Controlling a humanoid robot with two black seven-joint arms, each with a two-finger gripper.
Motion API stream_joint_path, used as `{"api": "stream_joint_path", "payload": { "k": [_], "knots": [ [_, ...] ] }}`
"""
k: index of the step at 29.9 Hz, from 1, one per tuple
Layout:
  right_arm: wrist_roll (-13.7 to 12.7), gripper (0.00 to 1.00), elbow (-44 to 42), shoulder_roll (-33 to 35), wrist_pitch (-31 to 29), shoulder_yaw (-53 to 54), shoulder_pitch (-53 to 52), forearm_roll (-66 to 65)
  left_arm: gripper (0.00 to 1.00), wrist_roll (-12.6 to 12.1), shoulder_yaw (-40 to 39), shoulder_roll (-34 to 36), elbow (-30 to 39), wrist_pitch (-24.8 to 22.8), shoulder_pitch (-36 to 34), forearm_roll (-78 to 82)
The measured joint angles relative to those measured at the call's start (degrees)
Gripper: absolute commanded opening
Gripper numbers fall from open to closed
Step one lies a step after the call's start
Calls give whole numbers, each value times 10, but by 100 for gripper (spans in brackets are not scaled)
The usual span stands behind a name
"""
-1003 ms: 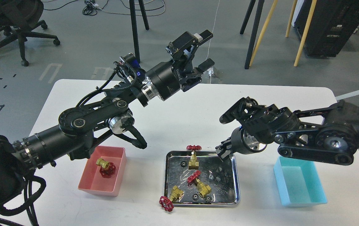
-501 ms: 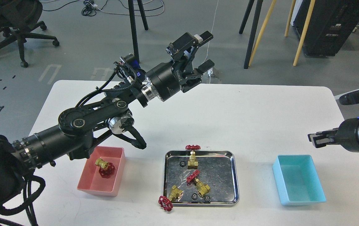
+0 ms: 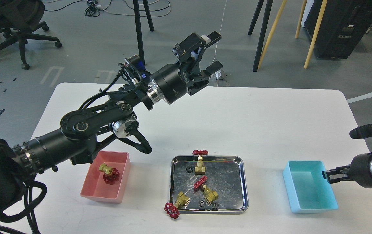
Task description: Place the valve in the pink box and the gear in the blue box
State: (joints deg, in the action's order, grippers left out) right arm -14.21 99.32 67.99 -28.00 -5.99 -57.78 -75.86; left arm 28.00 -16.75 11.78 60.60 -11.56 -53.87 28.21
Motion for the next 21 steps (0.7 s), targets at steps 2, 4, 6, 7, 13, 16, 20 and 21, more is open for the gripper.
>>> {"api": "stream_joint_path", "payload": {
  "k": [2, 4, 6, 7, 13, 16, 20, 21],
  "knots": [
    [3, 100, 0, -1, 0, 2, 2, 5, 99, 0, 0, 0, 0, 0, 0, 0],
    [4, 100, 0, -1, 0, 5, 3, 16, 99, 0, 0, 0, 0, 0, 0, 0],
    [4, 100, 0, -2, 0, 15, 3, 36, 99, 0, 0, 1, 0, 0, 0, 0],
    [4, 100, 0, -2, 0, 23, 3, 45, 99, 0, 0, 1, 0, -1, 0, 0],
    [22, 100, -2, -2, 0, 117, 3, 128, 99, 0, -3, 1, 0, -1, 0, 0],
    [49, 100, -24, 1, 0, 201, 3, 201, 99, 0, -7, 1, 0, 0, 3, -2],
    [59, 100, -102, 0, 0, 321, 3, 355, 99, 0, -25, 11, 0, 1, 3, -4],
    [60, 100, -131, -3, 0, 350, 3, 405, 99, 0, -36, 20, 1, -2, 3, -5]
  ]
}}
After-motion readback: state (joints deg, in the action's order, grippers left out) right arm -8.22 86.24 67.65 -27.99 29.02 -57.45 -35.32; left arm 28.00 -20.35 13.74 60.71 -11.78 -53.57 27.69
